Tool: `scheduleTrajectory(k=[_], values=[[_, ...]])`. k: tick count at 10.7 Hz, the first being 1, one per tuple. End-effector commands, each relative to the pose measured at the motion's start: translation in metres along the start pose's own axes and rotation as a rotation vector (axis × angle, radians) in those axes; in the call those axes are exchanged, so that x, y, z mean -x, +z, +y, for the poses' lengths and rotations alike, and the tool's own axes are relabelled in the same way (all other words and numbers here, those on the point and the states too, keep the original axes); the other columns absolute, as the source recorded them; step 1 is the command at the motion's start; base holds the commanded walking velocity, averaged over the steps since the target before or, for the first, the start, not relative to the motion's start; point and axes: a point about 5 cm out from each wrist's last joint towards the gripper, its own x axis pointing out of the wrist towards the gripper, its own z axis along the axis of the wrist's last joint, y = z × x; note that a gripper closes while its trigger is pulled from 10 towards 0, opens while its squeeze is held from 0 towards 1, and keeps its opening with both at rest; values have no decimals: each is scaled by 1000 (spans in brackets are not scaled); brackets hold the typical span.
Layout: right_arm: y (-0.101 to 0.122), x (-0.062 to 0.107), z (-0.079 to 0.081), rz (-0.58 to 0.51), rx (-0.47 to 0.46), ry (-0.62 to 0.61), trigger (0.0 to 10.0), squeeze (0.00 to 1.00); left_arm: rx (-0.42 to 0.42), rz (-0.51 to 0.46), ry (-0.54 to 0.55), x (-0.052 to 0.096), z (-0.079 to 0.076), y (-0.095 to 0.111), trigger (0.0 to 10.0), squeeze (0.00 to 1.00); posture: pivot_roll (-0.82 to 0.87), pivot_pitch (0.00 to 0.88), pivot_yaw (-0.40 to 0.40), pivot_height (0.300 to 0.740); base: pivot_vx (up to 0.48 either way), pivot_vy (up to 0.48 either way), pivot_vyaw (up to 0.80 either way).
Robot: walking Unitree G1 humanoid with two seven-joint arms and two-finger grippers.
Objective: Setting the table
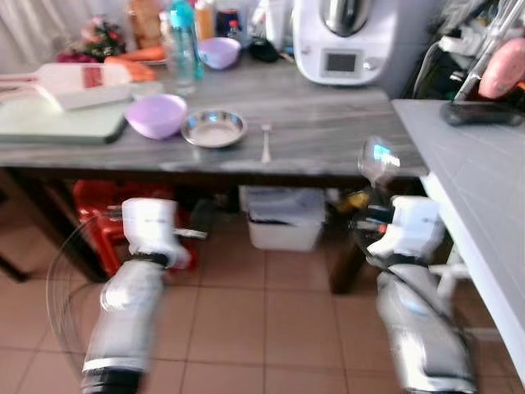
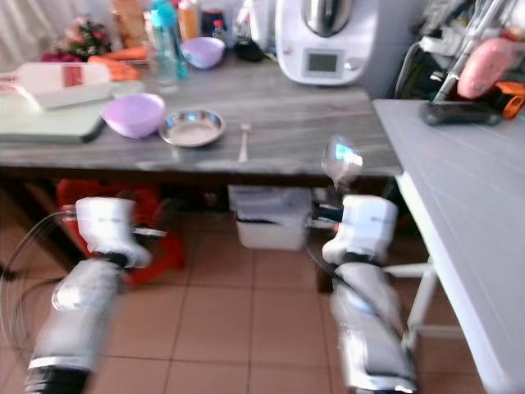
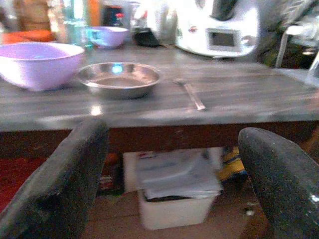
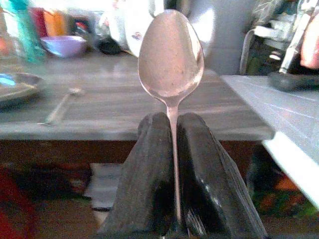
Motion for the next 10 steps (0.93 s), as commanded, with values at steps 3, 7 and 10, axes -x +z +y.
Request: scheduleTrajectory(k=[3, 7, 10], values=[[7, -3, 11, -33, -22, 35, 10000, 0, -29, -8, 39, 3, 13, 5, 10000, 0, 82, 52, -11, 740, 346, 0, 0], [7, -3, 11, -34, -22, 33, 10000, 0, -31, -6, 36, 2, 12, 5, 10000, 0, 82, 51, -13, 740, 341, 0, 402], [6, -2, 10, -29, -22, 32, 10000, 0, -31, -3, 33, 2, 10, 4, 10000, 0, 80, 52, -13, 740, 340, 0, 0]])
